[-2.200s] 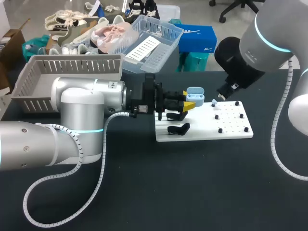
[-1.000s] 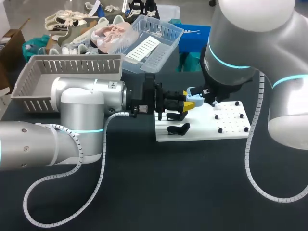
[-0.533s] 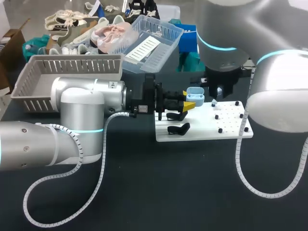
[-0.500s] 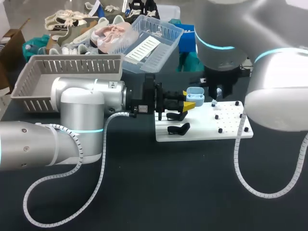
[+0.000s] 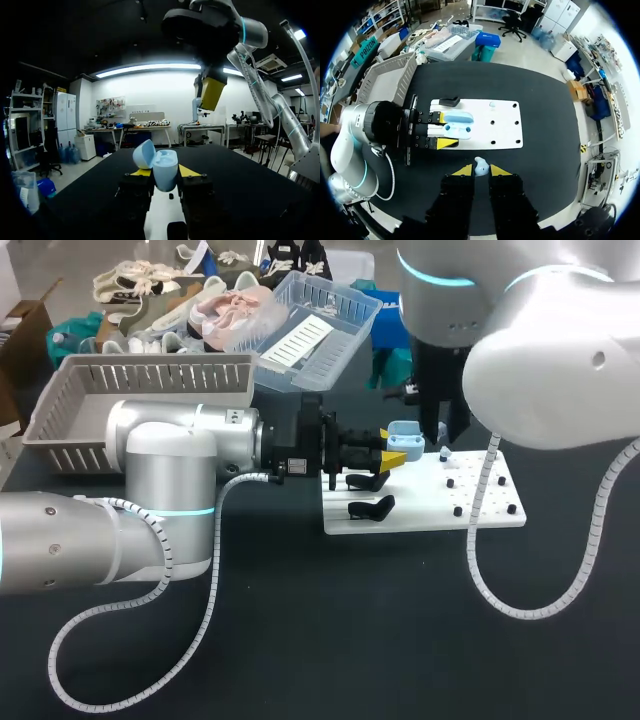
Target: Pick up each earbud case from the left stands, insert the matching earbuds, close the lid, and place the case in the box.
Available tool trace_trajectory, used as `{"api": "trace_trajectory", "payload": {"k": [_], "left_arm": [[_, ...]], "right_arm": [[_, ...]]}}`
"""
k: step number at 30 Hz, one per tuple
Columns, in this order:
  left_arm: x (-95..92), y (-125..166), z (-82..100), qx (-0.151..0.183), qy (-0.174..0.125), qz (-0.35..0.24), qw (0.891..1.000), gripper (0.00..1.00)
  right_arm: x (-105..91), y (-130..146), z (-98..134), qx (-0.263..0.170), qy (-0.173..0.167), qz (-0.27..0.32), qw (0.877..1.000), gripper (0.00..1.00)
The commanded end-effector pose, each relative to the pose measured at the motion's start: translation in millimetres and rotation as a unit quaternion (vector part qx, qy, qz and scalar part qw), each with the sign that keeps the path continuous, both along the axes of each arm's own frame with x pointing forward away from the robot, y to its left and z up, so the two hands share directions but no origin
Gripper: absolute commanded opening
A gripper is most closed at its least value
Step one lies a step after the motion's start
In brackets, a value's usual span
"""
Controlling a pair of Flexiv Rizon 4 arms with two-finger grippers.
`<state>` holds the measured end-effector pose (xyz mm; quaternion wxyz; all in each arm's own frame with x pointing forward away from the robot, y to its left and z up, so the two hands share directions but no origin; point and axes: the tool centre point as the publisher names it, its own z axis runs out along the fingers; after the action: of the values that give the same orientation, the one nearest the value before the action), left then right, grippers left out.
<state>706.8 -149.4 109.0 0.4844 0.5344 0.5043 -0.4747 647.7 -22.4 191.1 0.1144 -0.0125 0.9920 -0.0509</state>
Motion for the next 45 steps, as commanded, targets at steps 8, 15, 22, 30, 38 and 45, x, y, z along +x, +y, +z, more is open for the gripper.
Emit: {"api": "trace_trajectory", "payload": {"k": [8, 15, 22, 30, 38, 45], "left_arm": [[0.1, 0, -0.7, -0.001, -0.001, 0.0, 1.0, 0.0], [0.1, 0, -0.7, -0.001, -0.001, 0.0, 1.0, 0.0], [0.1, 0, -0.7, -0.001, -0.001, 0.0, 1.0, 0.0], [0.1, 0, -0.7, -0.001, -0.001, 0.0, 1.0, 0.0], [0.1, 0, -0.7, -0.001, -0.001, 0.0, 1.0, 0.0], [0.1, 0, -0.7, -0.001, -0.001, 0.0, 1.0, 0.0]], "right_arm": [[3.3, 1, 1, -0.001, 0.013, -0.001, 1.0, 0.0], [3.3, 1, 1, -0.001, 0.013, -0.001, 1.0, 0.0], [7.8, -1, 9, 0.033, 0.055, -0.095, 0.993, 0.0], [13.6, -1, 13, 0.034, 0.08, -0.194, 0.977, 0.0], [15.1, 9, 10, 0.041, 0.077, -0.2, 0.976, 0.0], [15.1, 9, 10, 0.041, 0.077, -0.2, 0.976, 0.0]]}}
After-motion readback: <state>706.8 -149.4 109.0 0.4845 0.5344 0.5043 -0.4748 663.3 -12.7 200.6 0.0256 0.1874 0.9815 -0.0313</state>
